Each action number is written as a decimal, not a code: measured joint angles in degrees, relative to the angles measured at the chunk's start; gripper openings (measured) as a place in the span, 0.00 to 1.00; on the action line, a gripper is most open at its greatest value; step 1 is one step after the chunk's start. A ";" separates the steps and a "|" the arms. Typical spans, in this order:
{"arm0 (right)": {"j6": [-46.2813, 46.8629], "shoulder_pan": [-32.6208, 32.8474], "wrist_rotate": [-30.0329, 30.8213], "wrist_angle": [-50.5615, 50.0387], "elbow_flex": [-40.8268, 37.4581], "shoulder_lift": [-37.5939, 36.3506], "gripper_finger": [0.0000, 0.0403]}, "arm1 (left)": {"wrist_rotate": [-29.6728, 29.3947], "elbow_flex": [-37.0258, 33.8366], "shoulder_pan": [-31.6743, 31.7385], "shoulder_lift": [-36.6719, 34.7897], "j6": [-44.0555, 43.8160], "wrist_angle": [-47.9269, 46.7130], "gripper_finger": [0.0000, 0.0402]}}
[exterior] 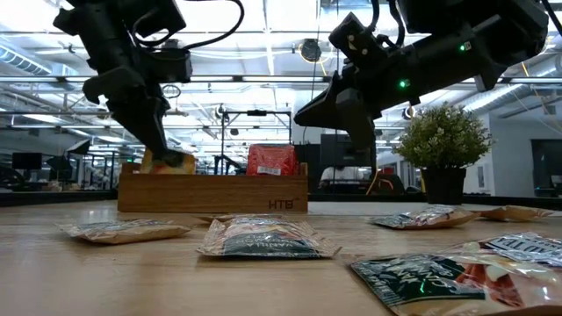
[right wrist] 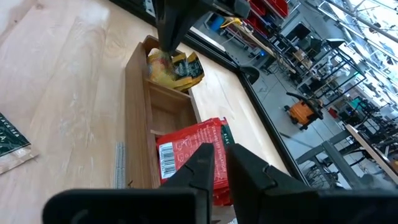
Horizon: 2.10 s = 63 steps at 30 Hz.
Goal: Pick & Place Tea
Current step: Put the yellow tea bag into the left section of the wooden organizer, then put the brown tea bag into the middle section of the wooden organizer
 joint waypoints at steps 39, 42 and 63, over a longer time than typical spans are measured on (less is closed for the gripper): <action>-2.25 1.70 0.30 -4.55 0.00 -2.50 0.08 | -15.33 -1.18 -2.00 -31.22 -2.40 17.14 0.33; -2.11 2.72 0.20 -5.66 -0.93 -4.96 0.08 | -11.79 -2.49 -2.85 -31.63 -1.21 23.56 0.33; 11.11 20.71 -22.96 -5.20 -20.81 -36.07 0.07 | -10.29 -16.15 -4.39 -32.57 0.08 36.87 0.33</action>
